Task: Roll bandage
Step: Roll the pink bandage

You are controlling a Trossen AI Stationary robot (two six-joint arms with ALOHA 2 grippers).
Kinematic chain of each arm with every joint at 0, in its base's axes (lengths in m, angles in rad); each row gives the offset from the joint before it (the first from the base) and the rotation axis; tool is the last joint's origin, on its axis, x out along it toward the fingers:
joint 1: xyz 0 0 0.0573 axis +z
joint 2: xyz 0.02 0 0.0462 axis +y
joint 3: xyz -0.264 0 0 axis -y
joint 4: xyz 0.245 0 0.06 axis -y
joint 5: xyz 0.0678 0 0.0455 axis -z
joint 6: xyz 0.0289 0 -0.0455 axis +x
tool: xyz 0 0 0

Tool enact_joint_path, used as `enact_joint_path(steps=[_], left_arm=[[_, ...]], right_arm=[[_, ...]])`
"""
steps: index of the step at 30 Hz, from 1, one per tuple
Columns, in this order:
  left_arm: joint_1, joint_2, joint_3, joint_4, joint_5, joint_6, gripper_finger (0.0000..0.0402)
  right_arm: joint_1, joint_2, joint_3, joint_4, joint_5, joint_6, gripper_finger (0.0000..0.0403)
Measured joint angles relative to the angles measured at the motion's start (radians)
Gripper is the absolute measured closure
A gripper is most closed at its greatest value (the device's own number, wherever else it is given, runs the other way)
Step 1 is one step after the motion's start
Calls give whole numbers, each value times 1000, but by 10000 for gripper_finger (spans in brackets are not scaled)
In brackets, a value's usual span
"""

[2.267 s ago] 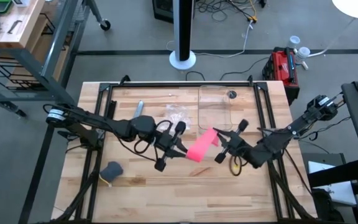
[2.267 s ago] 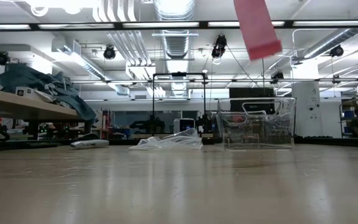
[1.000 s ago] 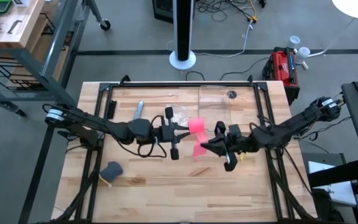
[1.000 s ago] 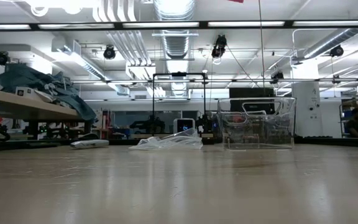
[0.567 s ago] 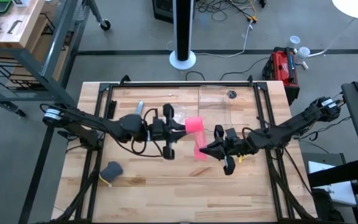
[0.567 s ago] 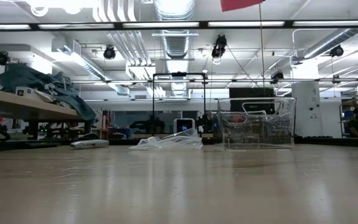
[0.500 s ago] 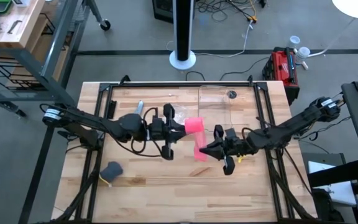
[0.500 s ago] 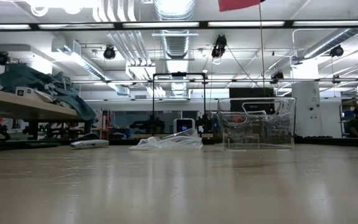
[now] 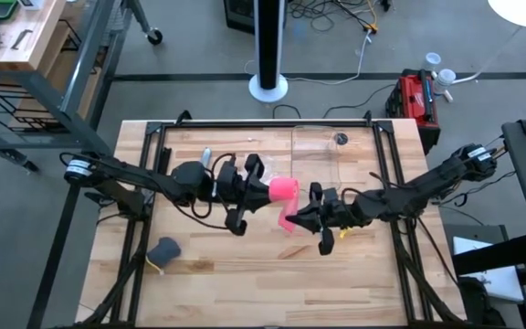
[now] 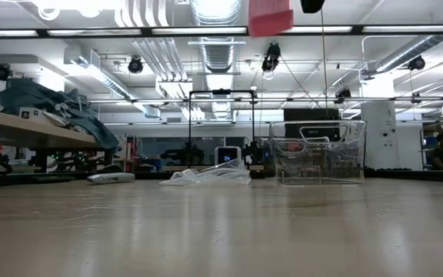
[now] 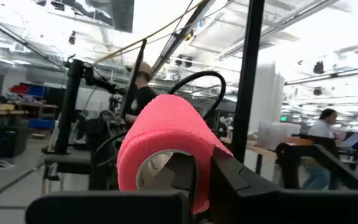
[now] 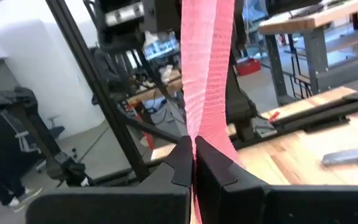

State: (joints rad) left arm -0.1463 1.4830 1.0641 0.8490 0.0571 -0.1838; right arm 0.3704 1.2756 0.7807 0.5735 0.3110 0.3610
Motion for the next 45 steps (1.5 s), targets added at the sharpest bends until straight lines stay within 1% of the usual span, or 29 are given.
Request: enact_joint_path(steps=[6, 9, 11, 14, 17, 18, 21, 24, 27, 29, 33, 37, 39, 43, 45], left_arm=[[1, 0, 0, 37, 131, -89, 391], [-6, 0, 0, 66, 139, -86, 391], [-8, 0, 0, 60, 132, -63, 391], [-8, 0, 0, -4, 35, 1, 391], [-7, 0, 0, -99, -138, 98, 391], [-6, 0, 0, -129, -177, 135, 391], [-6, 0, 0, -187, -228, 200, 391], [-2, -1, 0, -196, -229, 213, 391], [-2, -1, 0, -226, -231, 260, 391], [-2, -3, 0, -253, -230, 279, 391], [-2, -3, 0, -303, -221, 369, 390], [-2, -3, 1, -322, -213, 413, 390], [-2, -3, 2, -349, -177, 457, 390], [-2, -3, 2, -370, -52, 493, 390], [-4, -3, 2, -377, -35, 507, 390]], right_arm=[[-66, -11, 0, -54, 0, -28, 403], [-88, -11, 0, -84, -6, -10, 403], [-94, -2, 0, -88, -48, 20, 403], [-86, 13, 0, -78, -106, 46, 403], [-66, 15, 0, -49, -130, 61, 403], [-58, 14, 0, -40, -132, 66, 403], [-41, 8, 0, -39, -132, 72, 403], [-28, 4, 0, -38, -132, 86, 403], [-14, -10, 1, -37, -134, 92, 403], [-5, -18, 10, -39, -157, 93, 403], [12, -26, 55, -40, -173, 92, 403], [15, -26, 90, -54, -186, 88, 403], [15, -26, 108, -55, -190, 88, 403], [16, -26, 140, -59, -207, 96, 403], [15, -26, 153, -60, -199, 104, 403]])
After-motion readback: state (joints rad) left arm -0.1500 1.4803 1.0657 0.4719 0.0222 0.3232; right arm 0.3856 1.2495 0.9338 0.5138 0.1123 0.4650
